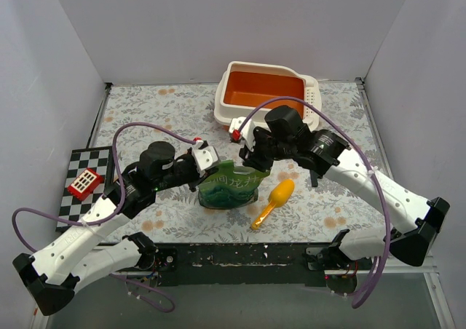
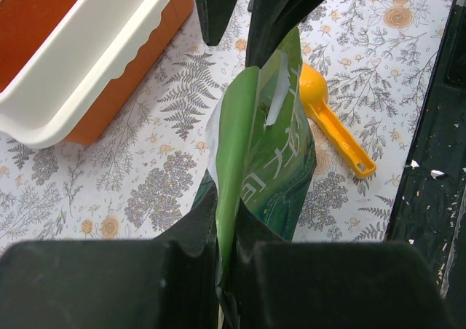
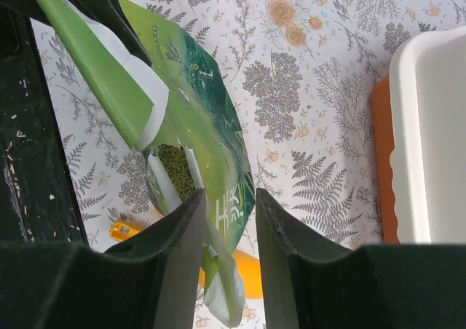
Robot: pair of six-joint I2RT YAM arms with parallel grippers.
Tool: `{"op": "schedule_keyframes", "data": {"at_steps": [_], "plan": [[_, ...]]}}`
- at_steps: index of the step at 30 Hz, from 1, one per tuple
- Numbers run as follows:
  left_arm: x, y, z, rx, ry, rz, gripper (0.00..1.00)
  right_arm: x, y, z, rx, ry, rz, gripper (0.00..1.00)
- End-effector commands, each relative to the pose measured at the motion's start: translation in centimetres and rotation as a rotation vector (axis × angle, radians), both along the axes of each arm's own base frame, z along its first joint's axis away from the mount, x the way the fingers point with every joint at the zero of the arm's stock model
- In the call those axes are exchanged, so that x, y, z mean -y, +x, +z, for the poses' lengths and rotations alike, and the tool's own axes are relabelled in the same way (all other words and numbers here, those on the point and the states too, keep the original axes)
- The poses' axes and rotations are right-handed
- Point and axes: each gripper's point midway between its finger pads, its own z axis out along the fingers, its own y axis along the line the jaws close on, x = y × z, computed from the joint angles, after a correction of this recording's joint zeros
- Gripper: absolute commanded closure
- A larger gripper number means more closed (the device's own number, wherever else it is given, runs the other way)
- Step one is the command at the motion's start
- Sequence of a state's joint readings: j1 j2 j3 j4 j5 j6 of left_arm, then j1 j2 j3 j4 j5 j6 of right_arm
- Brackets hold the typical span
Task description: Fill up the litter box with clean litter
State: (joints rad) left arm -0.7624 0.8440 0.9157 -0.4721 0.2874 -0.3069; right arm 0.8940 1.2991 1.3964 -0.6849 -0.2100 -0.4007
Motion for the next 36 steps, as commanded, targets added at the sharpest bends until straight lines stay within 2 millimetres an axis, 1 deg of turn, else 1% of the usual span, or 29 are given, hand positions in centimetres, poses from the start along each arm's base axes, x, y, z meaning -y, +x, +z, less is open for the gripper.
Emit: {"op": "schedule_keyframes", "data": {"at_steps": [1,4,9,14,17,20,26,28,29,31,34,36], "plan": [[-0.7,0.1,1.8,0.055,-0.030,0.027,1.00,-0.5,-0.1,1.0,0.011,0.016,0.043,0.59],[-0.6,0.1,1.9,0.057,-0.032,0.024,1.00,-0.7,-0.1,0.5,0.005,0.015,0.050,0.58],[-0.6,0.1,2.0,0.057,-0.032,0.024,1.00,-1.1,-0.5,-0.9,-0.039,-0.003,0.077,0.58],[-0.7,0.2,1.9,0.058,-0.026,0.027,1.00,-1.3,-1.1,-1.2,-0.060,0.006,0.103,0.59],[-0.8,0.2,2.0,0.062,-0.027,0.028,1.00,-1.5,-1.3,-1.9,-0.082,-0.007,0.114,0.59],[-0.7,0.2,2.1,0.061,-0.030,0.026,1.00,-1.7,-1.0,-2.9,-0.095,-0.023,0.113,0.60],[-0.6,0.2,2.7,0.070,-0.038,0.021,1.00,-2.4,0.2,-4.4,-0.115,-0.058,0.091,0.62],[-0.6,0.2,3.0,0.081,-0.046,0.022,1.00,-2.3,1.1,-5.0,-0.135,-0.080,0.053,0.66],[-0.5,0.3,3.1,0.083,-0.048,0.024,1.00,-2.2,2.1,-5.4,-0.150,-0.089,0.011,0.78],[-0.5,0.4,3.5,0.095,-0.064,0.032,1.00,-1.5,4.1,-5.5,-0.203,-0.079,-0.094,0.98],[-0.5,0.6,3.7,0.113,-0.085,0.041,1.00,-0.2,7.4,-5.7,-0.297,-0.059,-0.264,0.99],[-0.5,0.8,3.7,0.125,-0.095,0.045,1.00,0.4,9.2,-5.8,-0.328,-0.047,-0.382,0.99]]}}
